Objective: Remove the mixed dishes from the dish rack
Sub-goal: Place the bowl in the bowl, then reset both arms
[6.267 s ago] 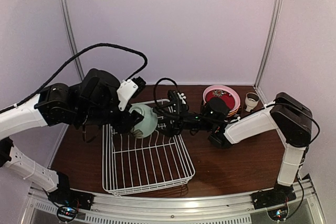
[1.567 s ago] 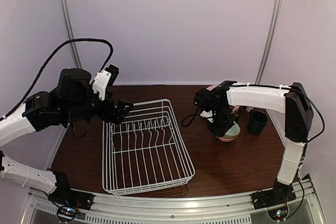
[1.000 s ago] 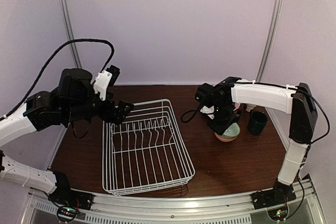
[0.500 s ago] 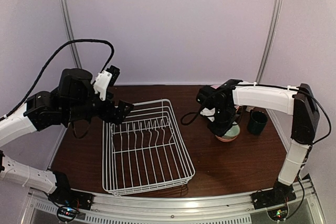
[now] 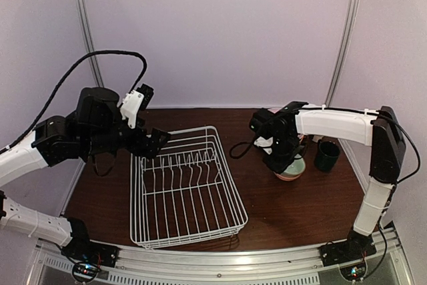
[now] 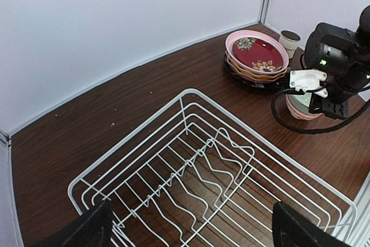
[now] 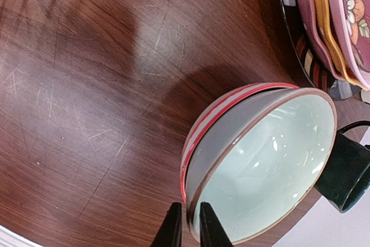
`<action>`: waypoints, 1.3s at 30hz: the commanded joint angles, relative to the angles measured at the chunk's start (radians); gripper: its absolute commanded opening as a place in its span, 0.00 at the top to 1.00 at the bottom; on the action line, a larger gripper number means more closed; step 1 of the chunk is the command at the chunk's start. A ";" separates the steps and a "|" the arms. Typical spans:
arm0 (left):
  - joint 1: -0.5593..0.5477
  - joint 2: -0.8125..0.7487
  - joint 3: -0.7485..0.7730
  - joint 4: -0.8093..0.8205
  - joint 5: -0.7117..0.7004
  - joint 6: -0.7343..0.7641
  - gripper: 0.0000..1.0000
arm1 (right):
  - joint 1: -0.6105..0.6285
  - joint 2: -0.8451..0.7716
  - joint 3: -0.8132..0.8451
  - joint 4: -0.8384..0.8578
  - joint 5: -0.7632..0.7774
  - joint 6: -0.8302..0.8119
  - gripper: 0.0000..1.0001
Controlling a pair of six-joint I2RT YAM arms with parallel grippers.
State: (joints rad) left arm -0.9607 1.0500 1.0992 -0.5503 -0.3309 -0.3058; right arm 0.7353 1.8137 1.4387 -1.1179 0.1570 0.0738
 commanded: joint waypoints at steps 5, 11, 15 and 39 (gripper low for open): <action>0.024 0.042 0.016 0.000 0.021 -0.006 0.03 | 0.006 -0.012 0.002 -0.003 0.032 0.010 0.50; 0.056 0.101 0.052 0.008 0.065 0.018 0.03 | 0.006 -0.087 0.076 -0.019 0.027 0.018 0.08; 0.108 0.168 0.122 -0.001 0.125 0.050 0.03 | 0.004 -0.155 0.124 0.016 0.024 0.022 0.00; 0.293 0.410 0.134 0.130 0.229 -0.053 0.03 | -0.138 -0.794 -0.569 0.866 -0.037 0.132 0.00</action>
State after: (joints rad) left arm -0.6701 1.4681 1.2755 -0.5213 -0.0860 -0.3328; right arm 0.6022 1.0641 0.9352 -0.3981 0.1516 0.1665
